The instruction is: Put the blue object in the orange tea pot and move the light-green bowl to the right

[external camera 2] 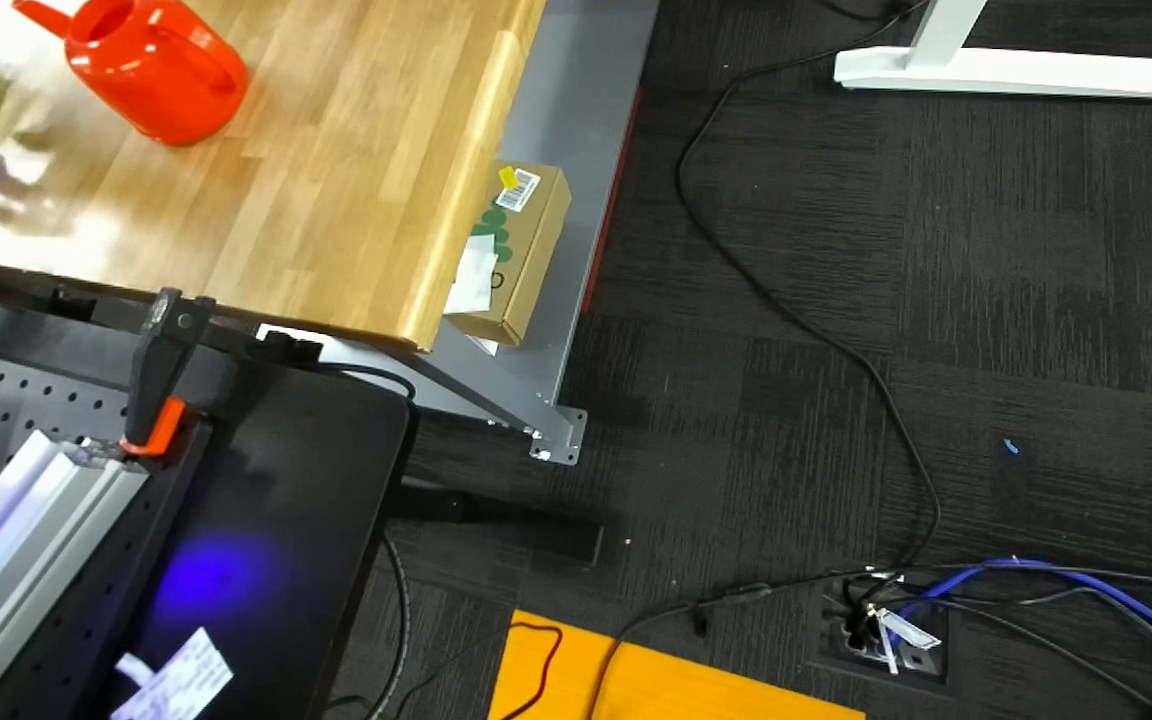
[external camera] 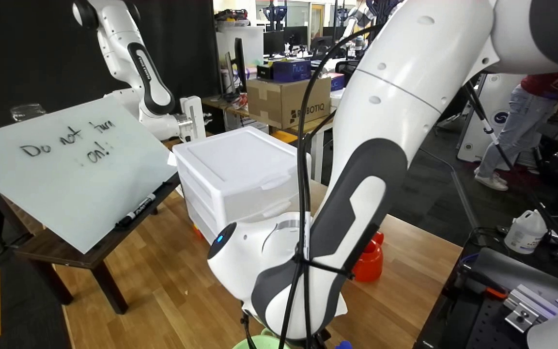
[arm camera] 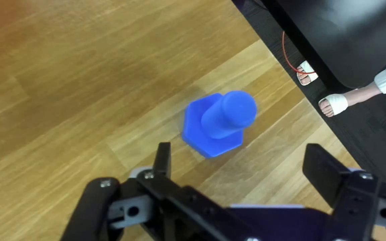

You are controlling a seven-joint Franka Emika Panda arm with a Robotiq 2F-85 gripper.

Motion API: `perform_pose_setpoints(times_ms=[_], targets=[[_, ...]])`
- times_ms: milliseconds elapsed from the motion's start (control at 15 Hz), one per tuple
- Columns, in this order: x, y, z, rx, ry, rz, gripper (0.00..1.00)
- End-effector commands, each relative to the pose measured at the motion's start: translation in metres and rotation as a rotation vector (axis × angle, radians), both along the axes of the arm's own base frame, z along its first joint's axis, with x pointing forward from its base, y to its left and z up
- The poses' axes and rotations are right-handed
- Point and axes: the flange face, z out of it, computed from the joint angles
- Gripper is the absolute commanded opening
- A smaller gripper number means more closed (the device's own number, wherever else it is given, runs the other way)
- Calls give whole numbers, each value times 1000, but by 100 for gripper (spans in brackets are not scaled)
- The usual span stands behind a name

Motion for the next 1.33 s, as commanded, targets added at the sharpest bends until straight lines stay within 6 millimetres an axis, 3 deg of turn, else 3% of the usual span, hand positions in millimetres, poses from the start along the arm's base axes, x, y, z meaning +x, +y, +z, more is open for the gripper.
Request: perform_pose_setpoints(times_ms=[0, 467, 867, 1267], targets=[[-9, 14, 2, -3, -26, 58, 100], [-23, 27, 14, -59, -85, 89, 100], [-21, 0, 17, -120, -107, -1, 100], [-28, -9, 15, -159, -104, -56, 100]])
